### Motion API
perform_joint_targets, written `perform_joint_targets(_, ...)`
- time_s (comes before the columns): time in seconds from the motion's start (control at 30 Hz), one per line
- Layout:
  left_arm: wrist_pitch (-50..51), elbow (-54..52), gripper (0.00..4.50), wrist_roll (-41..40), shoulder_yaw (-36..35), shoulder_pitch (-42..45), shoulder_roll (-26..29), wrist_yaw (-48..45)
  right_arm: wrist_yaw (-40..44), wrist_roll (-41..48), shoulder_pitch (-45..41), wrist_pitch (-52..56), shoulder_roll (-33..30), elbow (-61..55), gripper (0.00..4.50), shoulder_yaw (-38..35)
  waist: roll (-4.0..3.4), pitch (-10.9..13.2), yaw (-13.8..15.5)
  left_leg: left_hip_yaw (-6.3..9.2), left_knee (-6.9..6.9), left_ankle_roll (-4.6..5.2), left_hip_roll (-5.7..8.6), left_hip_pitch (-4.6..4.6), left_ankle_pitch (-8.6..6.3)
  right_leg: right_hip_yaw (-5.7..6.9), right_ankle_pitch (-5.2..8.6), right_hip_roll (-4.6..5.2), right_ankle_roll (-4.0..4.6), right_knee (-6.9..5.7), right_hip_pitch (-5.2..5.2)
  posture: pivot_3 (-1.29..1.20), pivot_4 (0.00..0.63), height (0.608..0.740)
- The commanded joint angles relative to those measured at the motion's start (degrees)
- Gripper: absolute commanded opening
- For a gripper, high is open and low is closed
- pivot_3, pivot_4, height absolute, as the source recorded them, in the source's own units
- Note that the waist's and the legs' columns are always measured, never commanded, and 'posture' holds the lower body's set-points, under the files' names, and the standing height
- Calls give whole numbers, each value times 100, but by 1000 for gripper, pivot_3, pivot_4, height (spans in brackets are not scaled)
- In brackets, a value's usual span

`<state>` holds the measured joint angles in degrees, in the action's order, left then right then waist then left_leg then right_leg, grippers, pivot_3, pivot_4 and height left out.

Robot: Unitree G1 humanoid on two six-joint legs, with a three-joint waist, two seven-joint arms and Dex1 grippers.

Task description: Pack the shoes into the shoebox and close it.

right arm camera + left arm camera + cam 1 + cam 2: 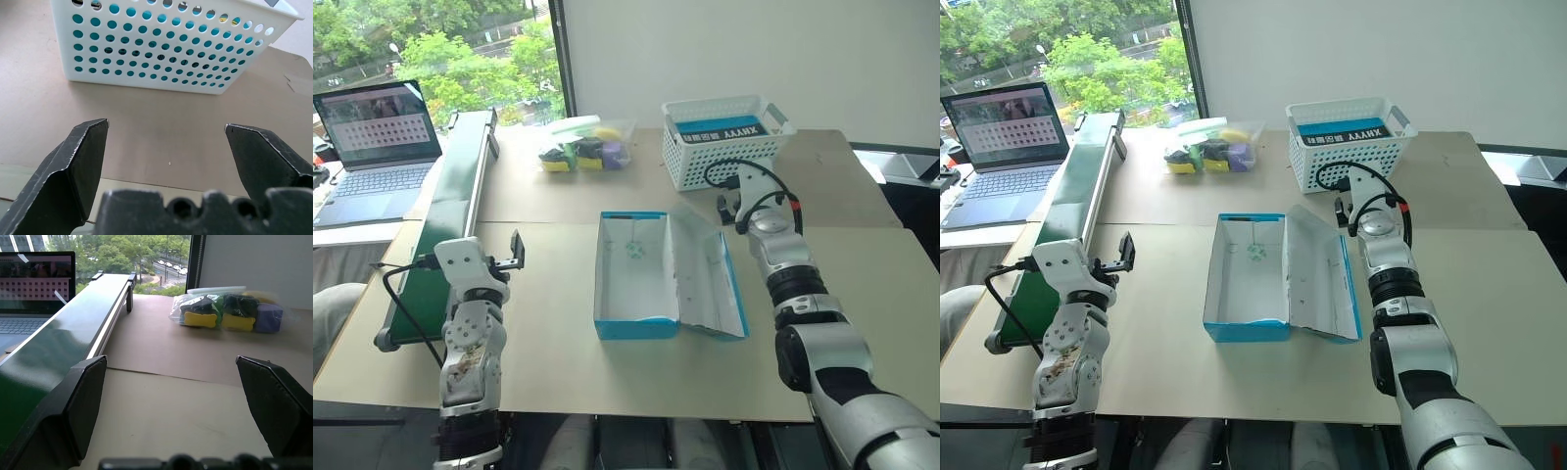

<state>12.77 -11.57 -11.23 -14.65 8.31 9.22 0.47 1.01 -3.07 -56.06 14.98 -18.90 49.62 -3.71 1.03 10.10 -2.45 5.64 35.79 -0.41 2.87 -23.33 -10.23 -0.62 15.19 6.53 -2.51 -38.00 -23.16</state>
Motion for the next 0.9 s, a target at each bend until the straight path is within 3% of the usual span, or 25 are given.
perform_joint_targets(0.03,245,-255,4500,-32,-29,223,229,-104,-183,157,229,105,3,-1007,4446,-249,0,0,3,0,0,0,0,0,0,0,0,0,0,0,0,0,150,733)
perform_joint_targets(0.17,467,-393,4500,-162,-203,119,406,-187,544,1071,561,244,460,-2976,4446,-407,0,0,-28,4,-1,0,-4,-10,0,-4,0,-5,0,-2,-9,0,150,733)
perform_joint_targets(0.27,667,-602,4500,-348,-460,-32,432,-145,1805,1924,351,975,657,-4126,4446,22,-1,1,-123,-6,1,1,-6,-4,-1,-19,-2,-7,-3,-4,-12,0,150,733)
perform_joint_targets(0.53,1185,-1283,4500,-807,-1149,-867,874,-488,4048,3706,476,2659,590,-6070,4446,1123,15,-7,-56,16,4,-4,-21,5,-17,-11,-2,-20,-2,3,-3,0,150,733)
perform_joint_targets(0.67,1479,-1502,4500,-1219,-1821,-1449,1188,-754,4541,3215,743,2439,560,-6060,4446,2180,19,-8,-19,20,4,-8,-31,12,-21,-14,-6,-27,6,3,-4,0,150,733)
perform_joint_targets(0.9,1944,-1597,4500,-1687,-2373,-2040,1636,-1191,4271,1786,1155,1422,671,-5445,4446,3258,38,-19,35,18,8,-12,-38,16,-22,-11,-10,-34,14,6,-4,0,150,733)
